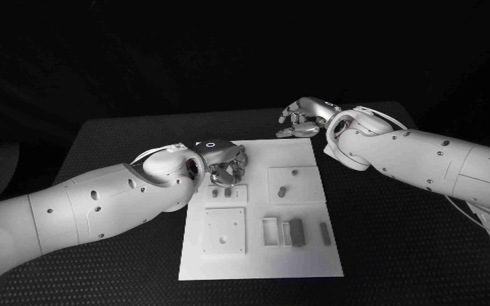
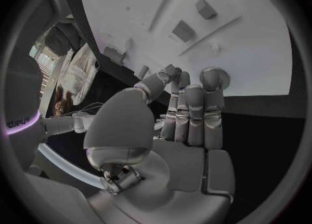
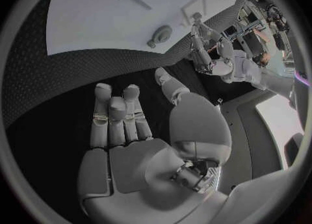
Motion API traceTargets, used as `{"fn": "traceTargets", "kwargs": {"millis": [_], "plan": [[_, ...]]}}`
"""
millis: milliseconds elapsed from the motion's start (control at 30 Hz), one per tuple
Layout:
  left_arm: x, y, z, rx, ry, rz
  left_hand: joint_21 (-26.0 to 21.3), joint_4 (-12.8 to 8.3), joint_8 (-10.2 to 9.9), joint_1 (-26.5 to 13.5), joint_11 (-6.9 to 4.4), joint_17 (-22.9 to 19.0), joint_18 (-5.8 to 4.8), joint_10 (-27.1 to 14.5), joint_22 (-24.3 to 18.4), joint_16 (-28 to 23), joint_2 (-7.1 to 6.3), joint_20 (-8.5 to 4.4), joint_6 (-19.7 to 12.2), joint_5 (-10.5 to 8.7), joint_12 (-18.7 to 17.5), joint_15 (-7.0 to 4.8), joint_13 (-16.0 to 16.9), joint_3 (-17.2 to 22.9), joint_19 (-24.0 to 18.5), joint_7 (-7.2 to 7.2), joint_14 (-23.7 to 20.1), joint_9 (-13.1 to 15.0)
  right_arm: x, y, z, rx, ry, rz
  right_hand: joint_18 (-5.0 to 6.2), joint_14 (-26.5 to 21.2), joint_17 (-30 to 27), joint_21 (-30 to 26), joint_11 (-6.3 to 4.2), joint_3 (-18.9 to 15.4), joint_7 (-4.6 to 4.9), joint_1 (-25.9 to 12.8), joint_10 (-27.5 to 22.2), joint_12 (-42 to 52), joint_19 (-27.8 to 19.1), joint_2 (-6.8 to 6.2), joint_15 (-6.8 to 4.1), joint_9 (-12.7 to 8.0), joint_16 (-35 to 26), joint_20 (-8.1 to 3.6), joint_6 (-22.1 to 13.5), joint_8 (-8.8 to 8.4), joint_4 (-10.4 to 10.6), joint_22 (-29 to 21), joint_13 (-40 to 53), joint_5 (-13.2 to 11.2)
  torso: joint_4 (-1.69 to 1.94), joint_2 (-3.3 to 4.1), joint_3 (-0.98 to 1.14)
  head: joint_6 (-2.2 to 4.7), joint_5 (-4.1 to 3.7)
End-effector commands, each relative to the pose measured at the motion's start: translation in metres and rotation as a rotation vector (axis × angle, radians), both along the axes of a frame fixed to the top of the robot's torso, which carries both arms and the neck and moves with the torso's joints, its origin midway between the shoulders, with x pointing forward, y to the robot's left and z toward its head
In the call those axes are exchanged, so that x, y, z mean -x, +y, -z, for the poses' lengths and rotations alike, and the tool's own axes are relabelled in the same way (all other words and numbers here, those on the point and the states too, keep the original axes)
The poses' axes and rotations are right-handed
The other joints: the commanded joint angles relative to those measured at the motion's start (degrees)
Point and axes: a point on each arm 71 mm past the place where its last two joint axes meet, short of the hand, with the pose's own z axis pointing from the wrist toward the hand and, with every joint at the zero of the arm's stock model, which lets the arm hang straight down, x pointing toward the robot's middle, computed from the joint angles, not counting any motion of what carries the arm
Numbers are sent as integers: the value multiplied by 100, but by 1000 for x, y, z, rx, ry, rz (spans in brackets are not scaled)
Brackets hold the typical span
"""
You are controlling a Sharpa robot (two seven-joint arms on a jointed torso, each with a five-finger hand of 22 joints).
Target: Assemble the parts on the task board
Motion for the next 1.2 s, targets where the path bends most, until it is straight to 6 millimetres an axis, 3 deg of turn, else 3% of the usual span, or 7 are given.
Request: {"fn": "traceTargets", "kwargs": {"millis": [33, 433, 733, 1200], "plan": [[2, 0, 3, -22, 44, 1, 34, 2, 32, 1, 5, -10, 414, 42, 117, 37, 59, -18, 35, 20, 15, -19, 10, 32, 8, -7, 49, 5, 0, 0, 1, 5, 4, -11, 70, 21, -9, -27, 11, -10, 105, -51, -36, 21, 15, 18, -12, -5, 19, -31, -53, 29, 16, 87, -9, 19, -8, 6, -1, -5, 1], [-8, 22, 5, -35, 32, -56, 32, -5, 33, 0, 1, -13, 410, 50, 116, 33, 66, -22, 37, 20, 11, -24, 10, 34, 6, -9, 48, 6, 0, 0, 1, 5, 5, -11, 70, 21, -10, -27, 11, -11, 105, -50, -36, 23, 15, 19, -12, -6, 19, -31, -54, 29, 14, 87, -11, 19, -17, 4, -6, 11, 4], [-19, 42, 9, -56, 26, -106, 31, -11, 35, 3, -1, -14, 408, 56, 116, 32, 64, -25, 40, 20, 9, -27, 11, 35, 6, -11, 50, 7, 0, 0, 1, 5, 5, -9, 70, 21, -10, -27, 11, -11, 105, -49, -36, 24, 15, 21, -12, -7, 19, -32, -54, 30, 13, 87, -12, 19, 3, 3, -6, -6, -11], [-29, 46, 11, -51, 8, -121, 29, -14, 34, 5, -4, -17, 403, 61, 115, 30, 68, -29, 40, 21, 3, -30, 10, 39, 5, -12, 52, 7, 1, 0, 2, 5, 8, -11, 70, 21, -10, -28, 11, -12, 105, -49, -37, 26, 16, 23, -12, -7, 19, -32, -54, 31, 11, 87, -15, 19, -13, 8, -7, -3, 10]]}}
